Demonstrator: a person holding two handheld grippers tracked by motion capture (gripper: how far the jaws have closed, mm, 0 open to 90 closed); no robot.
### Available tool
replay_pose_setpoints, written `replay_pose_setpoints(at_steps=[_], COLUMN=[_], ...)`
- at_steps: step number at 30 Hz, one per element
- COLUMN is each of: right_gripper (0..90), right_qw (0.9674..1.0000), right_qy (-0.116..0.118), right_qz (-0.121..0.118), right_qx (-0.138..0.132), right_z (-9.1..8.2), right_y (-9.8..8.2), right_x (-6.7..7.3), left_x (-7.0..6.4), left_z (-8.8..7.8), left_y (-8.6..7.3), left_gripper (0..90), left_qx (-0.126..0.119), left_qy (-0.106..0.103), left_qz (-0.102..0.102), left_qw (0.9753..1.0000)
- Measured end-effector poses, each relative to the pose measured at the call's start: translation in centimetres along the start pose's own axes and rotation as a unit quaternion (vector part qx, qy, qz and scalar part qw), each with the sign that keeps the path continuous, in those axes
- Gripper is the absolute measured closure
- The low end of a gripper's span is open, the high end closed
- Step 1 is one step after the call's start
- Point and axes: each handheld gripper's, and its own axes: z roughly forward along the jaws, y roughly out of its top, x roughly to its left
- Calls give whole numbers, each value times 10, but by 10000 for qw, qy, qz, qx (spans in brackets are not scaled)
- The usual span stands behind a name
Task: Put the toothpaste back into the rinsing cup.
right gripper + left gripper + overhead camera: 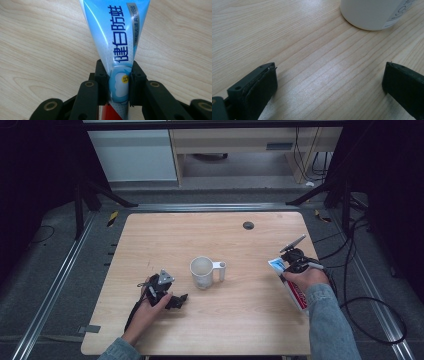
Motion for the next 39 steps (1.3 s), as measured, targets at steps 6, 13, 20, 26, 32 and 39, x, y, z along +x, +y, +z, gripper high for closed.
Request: replay_pose_setpoints(at_steps=[6,13,20,26,32,39], right_gripper=[735,735,734,734,734,734], right_qw=[9997,9981,9936,9880,9789,9695], right_qy=[31,132,197,271,225,303], right_qz=[6,-76,-120,-88,-155,-197], right_qx=[-231,-597,-1109,-1520,-2024,-2423], right_z=[-12,-24,-35,-38,-41,-44], right_y=[4,10,19,27,35,41], right_x=[2,11,17,27,42,57], left_x=[0,0,0,0,0,0], left_z=[0,0,0,0,0,0], left_y=[0,0,0,0,0,0], left_gripper=[0,0,0,0,0,0], left_qx=[-1,-3,-2,-3,-2,0], left_qy=[1,2,0,0,1,5], left_qz=[0,-2,-2,-3,-3,-5], left_qw=[10000,10000,10000,10000,10000,10000])
